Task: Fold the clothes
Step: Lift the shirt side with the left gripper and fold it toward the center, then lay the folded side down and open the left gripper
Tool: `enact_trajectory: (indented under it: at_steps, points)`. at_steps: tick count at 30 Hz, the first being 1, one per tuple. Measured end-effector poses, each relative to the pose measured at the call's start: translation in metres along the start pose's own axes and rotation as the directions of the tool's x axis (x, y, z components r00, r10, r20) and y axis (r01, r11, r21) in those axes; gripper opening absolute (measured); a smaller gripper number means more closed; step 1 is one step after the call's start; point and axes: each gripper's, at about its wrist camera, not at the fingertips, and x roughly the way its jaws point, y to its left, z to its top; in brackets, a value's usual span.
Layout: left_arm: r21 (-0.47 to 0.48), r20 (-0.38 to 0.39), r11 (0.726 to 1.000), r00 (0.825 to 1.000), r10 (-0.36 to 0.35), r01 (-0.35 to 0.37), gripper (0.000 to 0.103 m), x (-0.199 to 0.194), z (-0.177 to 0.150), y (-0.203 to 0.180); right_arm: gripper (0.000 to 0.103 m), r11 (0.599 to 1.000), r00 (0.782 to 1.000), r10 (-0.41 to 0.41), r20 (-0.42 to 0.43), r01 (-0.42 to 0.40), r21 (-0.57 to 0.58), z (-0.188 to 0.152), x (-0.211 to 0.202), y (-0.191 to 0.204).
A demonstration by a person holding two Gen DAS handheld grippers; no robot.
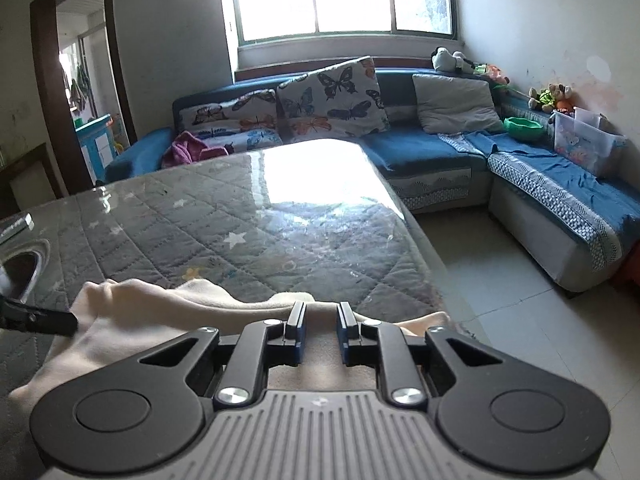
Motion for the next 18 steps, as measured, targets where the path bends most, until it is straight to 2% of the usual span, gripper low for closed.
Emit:
enact_trajectory:
  at_steps: [6,13,18]
  points:
    - [0.028,0.022,0.999,0.999,-0.044,0.043,0.026,0.002,0.009,-0.012,0.019,1.000,1.000,0.002,0.008,-0.002,0.013,0.000,0.002,-0.001]
    - [0.084,0.006,0.990,0.994,-0.112,0.111,0.026,0.023,0.017,-0.038,0.024,1.000,1.000,0.005,0.006,-0.005,0.017,0.004,0.008,0.003]
    - [0.104,-0.018,0.988,0.993,-0.114,0.115,0.026,0.042,0.018,-0.047,0.030,1.000,1.000,-0.004,0.007,0.004,0.014,0.002,0.010,0.004]
